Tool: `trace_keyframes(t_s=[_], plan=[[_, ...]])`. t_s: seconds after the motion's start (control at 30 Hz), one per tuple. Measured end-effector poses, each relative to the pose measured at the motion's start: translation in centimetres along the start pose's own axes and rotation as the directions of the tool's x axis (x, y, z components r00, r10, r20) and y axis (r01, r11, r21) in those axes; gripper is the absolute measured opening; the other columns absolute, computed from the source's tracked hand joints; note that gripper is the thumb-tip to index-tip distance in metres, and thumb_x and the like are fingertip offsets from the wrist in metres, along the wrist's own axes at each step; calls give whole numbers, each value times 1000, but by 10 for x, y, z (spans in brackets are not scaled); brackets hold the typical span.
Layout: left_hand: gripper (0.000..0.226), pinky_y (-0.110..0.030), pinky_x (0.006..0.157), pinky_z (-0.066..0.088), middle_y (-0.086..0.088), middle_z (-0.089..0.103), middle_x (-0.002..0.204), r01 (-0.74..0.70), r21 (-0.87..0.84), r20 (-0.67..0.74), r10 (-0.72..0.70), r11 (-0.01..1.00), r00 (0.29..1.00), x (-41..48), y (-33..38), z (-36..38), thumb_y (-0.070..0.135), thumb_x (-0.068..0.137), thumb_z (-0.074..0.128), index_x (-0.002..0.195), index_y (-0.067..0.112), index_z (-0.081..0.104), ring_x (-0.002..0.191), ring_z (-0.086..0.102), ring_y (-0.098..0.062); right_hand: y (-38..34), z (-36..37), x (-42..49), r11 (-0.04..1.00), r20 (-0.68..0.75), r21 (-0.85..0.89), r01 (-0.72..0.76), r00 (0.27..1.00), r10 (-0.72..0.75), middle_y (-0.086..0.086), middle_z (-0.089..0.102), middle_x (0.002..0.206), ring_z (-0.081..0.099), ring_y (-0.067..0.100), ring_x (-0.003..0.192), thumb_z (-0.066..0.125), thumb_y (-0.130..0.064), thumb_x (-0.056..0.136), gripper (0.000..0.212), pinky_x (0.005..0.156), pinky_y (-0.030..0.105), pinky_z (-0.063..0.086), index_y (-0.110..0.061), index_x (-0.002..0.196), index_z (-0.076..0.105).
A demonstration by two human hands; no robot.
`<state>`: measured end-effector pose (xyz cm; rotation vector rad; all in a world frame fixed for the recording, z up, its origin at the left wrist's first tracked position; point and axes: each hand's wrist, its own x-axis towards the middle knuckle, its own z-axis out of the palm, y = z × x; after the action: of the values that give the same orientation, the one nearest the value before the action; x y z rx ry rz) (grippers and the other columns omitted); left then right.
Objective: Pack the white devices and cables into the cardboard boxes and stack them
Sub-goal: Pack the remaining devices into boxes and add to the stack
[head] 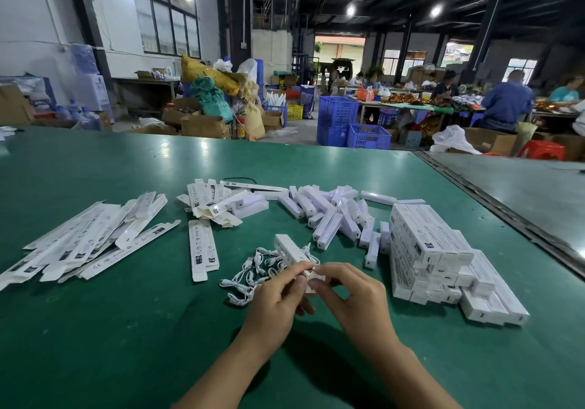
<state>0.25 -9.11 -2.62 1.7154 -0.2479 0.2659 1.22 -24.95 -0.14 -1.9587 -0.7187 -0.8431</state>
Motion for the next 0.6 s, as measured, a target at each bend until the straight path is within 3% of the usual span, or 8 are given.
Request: trace_keyframes(t_s=[0.27, 0.37, 0.5, 0.6], plan=[[27, -28, 69, 55, 7, 73, 75, -20, 25, -75, 21, 999, 997, 1, -2, -2, 51, 95, 53, 119, 51, 65, 70, 72, -16, -5, -4, 2, 999, 33, 20, 27, 999, -28, -1, 73, 99, 69, 1, 89, 79, 1, 77, 15, 83, 17, 54, -7, 90, 79], [30, -27, 70, 56, 9, 74, 77, -10, 32, -85, 13, 999, 996, 1, 0, -2, 38, 96, 54, 124, 42, 65, 69, 71, -15, -5, -4, 2, 999, 45, 14, 36, 998, -36, -1, 73, 100, 69, 1, 91, 78, 2, 78, 16, 85, 17, 53, -7, 91, 79], [33, -35, 75, 59, 10, 75, 84, -17, 81, -53, 21, 997, 998, 0, 3, -3, 25, 102, 55, 118, 52, 64, 73, 72, -14, -2, -5, 4, 999, 52, 37, 16, 999, -18, -2, 73, 94, 69, 2, 86, 80, 2, 76, 13, 81, 20, 55, -7, 85, 79], [24, -31, 77, 58, 10, 74, 84, -26, 65, -8, 27, 998, 1000, -3, 7, -4, 51, 93, 58, 117, 55, 64, 76, 71, -12, 0, -6, 3, 997, 64, 75, -29, 998, 24, -5, 73, 89, 69, 2, 82, 83, 0, 73, 13, 76, 25, 57, -9, 82, 79]])
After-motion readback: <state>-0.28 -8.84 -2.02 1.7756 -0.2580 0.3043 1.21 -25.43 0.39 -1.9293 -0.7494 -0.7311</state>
